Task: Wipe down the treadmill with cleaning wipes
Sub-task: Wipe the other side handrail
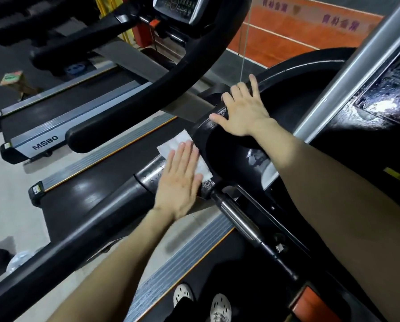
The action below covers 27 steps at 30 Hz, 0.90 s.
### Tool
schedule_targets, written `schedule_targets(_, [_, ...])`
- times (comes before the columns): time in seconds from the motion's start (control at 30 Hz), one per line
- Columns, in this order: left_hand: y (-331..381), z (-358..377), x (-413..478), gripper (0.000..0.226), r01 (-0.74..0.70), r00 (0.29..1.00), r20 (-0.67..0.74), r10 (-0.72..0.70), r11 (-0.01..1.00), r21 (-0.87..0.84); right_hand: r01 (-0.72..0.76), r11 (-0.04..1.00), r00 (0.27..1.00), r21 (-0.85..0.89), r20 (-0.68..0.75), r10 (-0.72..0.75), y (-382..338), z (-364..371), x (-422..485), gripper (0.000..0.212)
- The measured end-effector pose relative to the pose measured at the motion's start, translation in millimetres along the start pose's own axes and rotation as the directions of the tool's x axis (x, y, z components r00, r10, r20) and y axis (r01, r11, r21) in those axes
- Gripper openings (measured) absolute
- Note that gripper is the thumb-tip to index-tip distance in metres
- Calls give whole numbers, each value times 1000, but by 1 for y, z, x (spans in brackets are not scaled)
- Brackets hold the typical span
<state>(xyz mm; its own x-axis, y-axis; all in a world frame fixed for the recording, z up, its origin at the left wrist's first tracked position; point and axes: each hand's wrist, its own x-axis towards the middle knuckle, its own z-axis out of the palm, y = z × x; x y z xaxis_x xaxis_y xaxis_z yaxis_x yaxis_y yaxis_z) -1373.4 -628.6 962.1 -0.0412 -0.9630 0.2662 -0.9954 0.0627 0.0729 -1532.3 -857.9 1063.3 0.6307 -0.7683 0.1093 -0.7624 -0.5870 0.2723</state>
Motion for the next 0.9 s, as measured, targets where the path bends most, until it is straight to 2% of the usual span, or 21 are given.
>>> schedule_targets(0.03, [11, 3, -2, 65, -67, 998, 15, 67, 998, 1, 3, 1000, 1000, 6, -4, -3, 0, 0, 0, 93])
schedule_targets(0.1, [16, 7, -10, 65, -308, 949, 70, 306, 951, 14, 6, 1000, 1000, 13, -4, -6, 1, 2, -1, 93])
schedule_targets(0.13, [3, 4, -10, 66, -365, 928, 91, 361, 930, 41, 6, 1000, 1000, 13, -6, -6, 1, 2, 0, 93])
schedule_targets(0.17, [-13, 1, -10, 66, -350, 935, 93, 343, 934, 68, 6, 1000, 1000, 12, -9, -5, 1, 2, 0, 93])
schedule_targets(0.2, [-27, -1, -12, 66, -249, 968, 66, 244, 965, 83, 3, 1000, 1000, 12, -11, -3, 0, 1, 0, 94])
schedule_targets(0.23, [-36, -2, -16, 66, -68, 998, 17, 67, 995, 74, -2, 1000, 1000, 13, -15, 2, 0, 1, 0, 94])
schedule_targets(0.27, [-36, -2, -22, 67, 106, 994, -21, -105, 993, 57, -7, 1000, 1000, 16, -22, 7, -1, 1, 0, 95])
schedule_targets(0.3, [-26, 3, -28, 68, 198, 980, -35, -196, 979, 53, -11, 1000, 999, 19, -32, 11, -1, 2, 0, 95])
schedule_targets(0.33, [-12, 9, -32, 68, 183, 983, -24, -182, 981, 59, -10, 1000, 999, 22, -39, 11, -1, 2, 0, 95])
schedule_targets(0.43, [7, 14, -47, 69, -127, 990, 78, 120, 988, 83, -9, 1000, 999, 30, -35, 10, 0, 1, 0, 94])
schedule_targets(0.47, [-7, 9, -50, 69, -179, 981, 100, 168, 977, 118, -12, 1000, 999, 27, -32, 13, 0, 0, 0, 94])
schedule_targets(0.5, [-26, 6, -53, 69, -163, 983, 115, 147, 975, 151, -23, 1000, 999, 18, -25, 23, 1, 0, 0, 95])
schedule_targets(0.53, [-44, 4, -58, 69, -80, 993, 101, 64, 983, 166, -38, 999, 999, 8, -14, 38, 0, -1, -1, 96])
schedule_targets(0.6, [-70, 2, -74, 69, 183, 980, 51, -192, 972, 145, -55, 998, 998, 14, -11, 56, -10, -5, -5, 97])
schedule_targets(0.67, [-70, 9, -80, 71, 307, 949, 25, -314, 940, 149, 51, 996, 998, 80, -44, -47, -40, -6, -11, 89])
schedule_targets(0.77, [-51, 13, -56, 73, 243, 970, 9, -245, 964, 109, 308, 934, 948, 182, -146, -284, -107, 2, -32, 63])
schedule_targets(0.83, [-50, 10, -45, 73, 158, 987, 10, -161, 980, 117, 403, 897, 908, 180, -203, -367, -142, 7, -42, 50])
schedule_targets(0.9, [-63, 7, -59, 73, 139, 989, 27, -144, 983, 122, 458, 869, 882, 186, -218, -418, -166, 9, -50, 44])
